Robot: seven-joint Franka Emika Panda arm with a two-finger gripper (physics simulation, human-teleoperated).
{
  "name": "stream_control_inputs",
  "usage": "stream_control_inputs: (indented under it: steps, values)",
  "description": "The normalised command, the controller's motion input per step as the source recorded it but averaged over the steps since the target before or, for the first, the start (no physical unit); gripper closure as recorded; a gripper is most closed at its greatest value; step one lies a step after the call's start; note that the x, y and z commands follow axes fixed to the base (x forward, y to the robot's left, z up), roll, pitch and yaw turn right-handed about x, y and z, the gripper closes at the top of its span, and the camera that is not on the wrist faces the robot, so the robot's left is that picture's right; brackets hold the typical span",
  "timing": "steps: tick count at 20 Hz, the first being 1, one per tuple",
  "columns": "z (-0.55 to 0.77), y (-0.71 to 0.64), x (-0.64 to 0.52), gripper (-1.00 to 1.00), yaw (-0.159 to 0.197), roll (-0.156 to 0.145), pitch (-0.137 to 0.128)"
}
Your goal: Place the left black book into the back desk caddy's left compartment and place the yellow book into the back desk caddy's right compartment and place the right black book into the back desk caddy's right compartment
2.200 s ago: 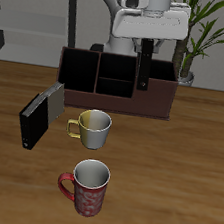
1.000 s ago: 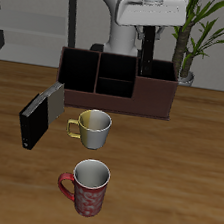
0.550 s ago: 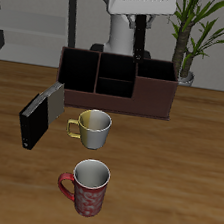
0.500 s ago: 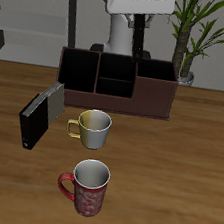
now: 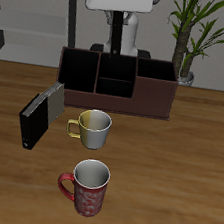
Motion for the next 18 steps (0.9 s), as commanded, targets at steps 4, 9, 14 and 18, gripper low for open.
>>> stream_control_inputs:
  steps: [4, 9, 14, 18]
  values:
    - [0.01, -0.53, -0.05, 1.0, -0.053, -0.065, 0.0]
    - [-0.13, -0.29, -0.07, 1.0, -0.042, -0.036, 0.01]
    - [-0.17, -0.1, 0.0, 1.0, -0.018, -0.001, 0.019]
    - [-0.18, -0.24, -0.06, 1.0, -0.012, -0.038, 0.017]
